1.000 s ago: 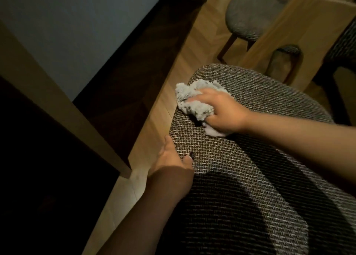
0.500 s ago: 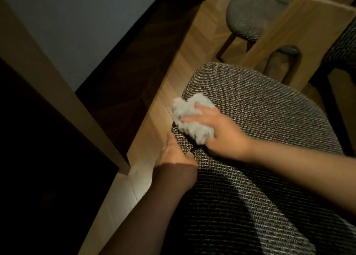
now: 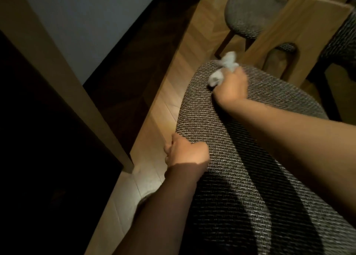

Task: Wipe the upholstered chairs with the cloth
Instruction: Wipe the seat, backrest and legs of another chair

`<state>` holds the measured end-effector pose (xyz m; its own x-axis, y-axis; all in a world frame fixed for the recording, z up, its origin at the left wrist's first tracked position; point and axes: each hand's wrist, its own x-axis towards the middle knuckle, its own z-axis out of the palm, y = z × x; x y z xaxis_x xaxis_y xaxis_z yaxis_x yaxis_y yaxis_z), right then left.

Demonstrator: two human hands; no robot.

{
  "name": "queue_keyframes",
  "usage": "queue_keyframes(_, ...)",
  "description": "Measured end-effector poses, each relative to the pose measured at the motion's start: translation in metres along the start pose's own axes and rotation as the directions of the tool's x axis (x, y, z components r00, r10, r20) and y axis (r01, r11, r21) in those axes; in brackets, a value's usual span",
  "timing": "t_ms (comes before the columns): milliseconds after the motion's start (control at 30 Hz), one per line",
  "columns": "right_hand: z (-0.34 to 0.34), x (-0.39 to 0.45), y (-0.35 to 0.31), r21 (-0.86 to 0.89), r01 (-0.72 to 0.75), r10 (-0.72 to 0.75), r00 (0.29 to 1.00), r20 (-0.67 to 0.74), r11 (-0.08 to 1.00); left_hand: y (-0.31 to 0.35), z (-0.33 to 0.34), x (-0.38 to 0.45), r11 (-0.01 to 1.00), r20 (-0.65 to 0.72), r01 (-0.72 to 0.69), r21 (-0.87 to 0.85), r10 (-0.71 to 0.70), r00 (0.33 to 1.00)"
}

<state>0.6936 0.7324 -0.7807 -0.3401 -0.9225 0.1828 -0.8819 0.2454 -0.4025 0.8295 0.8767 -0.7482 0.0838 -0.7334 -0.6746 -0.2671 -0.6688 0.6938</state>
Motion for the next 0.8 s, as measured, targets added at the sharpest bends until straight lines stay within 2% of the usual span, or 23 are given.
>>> queue_keyframes(33,0.002,-0.015,-0.008,0.042,0.196,-0.199,0.978,0.062,0.980,-0.001,0.000,0.001,0.999,-0.003,0.010,-0.031,-0.010,1.000)
queue_keyframes(67,0.002,-0.033,-0.013,0.071,0.379,-0.385,0.911,0.149,0.923,-0.003,0.000,0.003,0.999,-0.010,0.018,-0.048,-0.019,1.000)
queue_keyframes(100,0.000,-0.048,-0.017,0.092,0.522,-0.527,0.814,0.246,0.848,-0.004,0.000,0.005,0.998,-0.021,0.022,-0.051,-0.023,1.000)
queue_keyframes(133,-0.005,-0.054,-0.020,0.091,0.609,-0.601,0.729,0.327,0.788,-0.005,0.000,0.006,0.999,-0.031,0.023,-0.043,-0.024,0.999)
queue_keyframes(167,-0.011,-0.052,-0.024,0.074,0.655,-0.634,0.689,0.350,0.752,-0.005,-0.001,0.004,0.999,-0.035,0.022,-0.037,-0.024,0.999)
queue_keyframes(200,-0.014,-0.041,-0.024,0.041,0.655,-0.625,0.698,0.349,0.754,-0.005,-0.002,0.001,0.999,-0.025,0.019,-0.035,-0.020,0.999)
queue_keyframes(233,-0.017,-0.028,-0.021,-0.010,0.618,-0.580,0.744,0.332,0.786,-0.004,-0.003,-0.002,0.999,-0.009,0.012,-0.039,-0.012,1.000)
queue_keyframes(267,-0.018,-0.009,-0.014,-0.096,0.523,-0.472,0.823,0.317,0.847,-0.004,-0.004,-0.003,0.999,0.010,0.014,-0.045,-0.014,1.000)
queue_keyframes(300,-0.020,0.013,-0.004,-0.179,0.367,-0.310,0.909,0.280,0.913,-0.004,-0.003,-0.003,0.998,0.018,0.027,-0.048,-0.026,0.999)
queue_keyframes(333,-0.024,0.028,0.003,-0.226,0.137,-0.085,0.971,0.225,0.965,-0.005,-0.001,0.000,0.998,0.013,0.040,-0.047,-0.040,0.999)
queue_keyframes(367,-0.026,0.033,0.006,-0.229,-0.115,0.158,0.971,0.177,0.967,-0.004,0.001,0.002,0.998,-0.002,0.050,-0.036,-0.050,0.999)
queue_keyframes(400,-0.022,0.034,0.006,-0.220,-0.285,0.316,0.940,0.126,0.933,-0.002,0.004,0.002,0.998,-0.016,0.059,-0.023,-0.059,0.998)
queue_keyframes(433,-0.015,0.030,0.002,-0.222,-0.336,0.363,0.927,0.093,0.915,-0.001,0.006,0.001,0.998,-0.032,0.061,-0.014,-0.062,0.998)
queue_keyframes(467,-0.006,0.025,-0.002,-0.216,-0.309,0.332,0.940,0.080,0.926,-0.003,0.008,0.003,0.998,-0.054,0.058,-0.021,-0.059,0.997)
queue_keyframes(500,0.001,0.017,-0.010,-0.196,-0.212,0.231,0.970,0.078,0.957,-0.006,0.009,0.005,0.998,-0.074,0.046,-0.054,-0.050,0.996)
queue_keyframes(533,0.007,0.006,-0.016,-0.160,-0.053,0.067,0.994,0.086,0.986,-0.010,0.010,0.009,0.992,-0.094,0.034,-0.121,-0.045,0.995)
queue_keyframes(567,0.010,-0.006,-0.020,-0.110,0.132,-0.120,0.987,0.110,0.985,-0.013,0.009,0.012,0.979,-0.109,0.019,-0.203,-0.042,0.993)
queue_keyframes(600,0.011,-0.022,-0.022,-0.060,0.309,-0.296,0.942,0.160,0.949,-0.015,0.008,0.016,0.963,-0.125,0.005,-0.271,-0.040,0.991)
queue_keyframes(667,-0.002,-0.047,-0.016,0.028,0.578,-0.561,0.776,0.289,0.815,-0.017,0.004,0.022,0.941,-0.118,-0.004,-0.338,-0.039,0.992)
queue_keyframes(700,-0.011,-0.052,-0.008,0.046,0.642,-0.614,0.707,0.351,0.765,-0.018,0.004,0.025,0.936,-0.111,-0.002,-0.352,-0.039,0.993)
queue_keyframes(733,-0.019,-0.049,0.003,0.039,0.659,-0.620,0.684,0.385,0.751,-0.019,0.005,0.027,0.928,-0.103,0.005,-0.373,-0.047,0.994)
queue_keyframes(767,-0.025,-0.040,0.017,0.023,0.620,-0.579,0.717,0.388,0.784,-0.020,0.005,0.028,0.916,-0.085,0.020,-0.400,-0.058,0.995)
queue_keyframes(800,-0.031,-0.026,0.035,-0.008,0.529,-0.489,0.790,0.369,0.849,-0.020,0.006,0.029,0.908,-0.074,0.034,-0.418,-0.071,0.995)
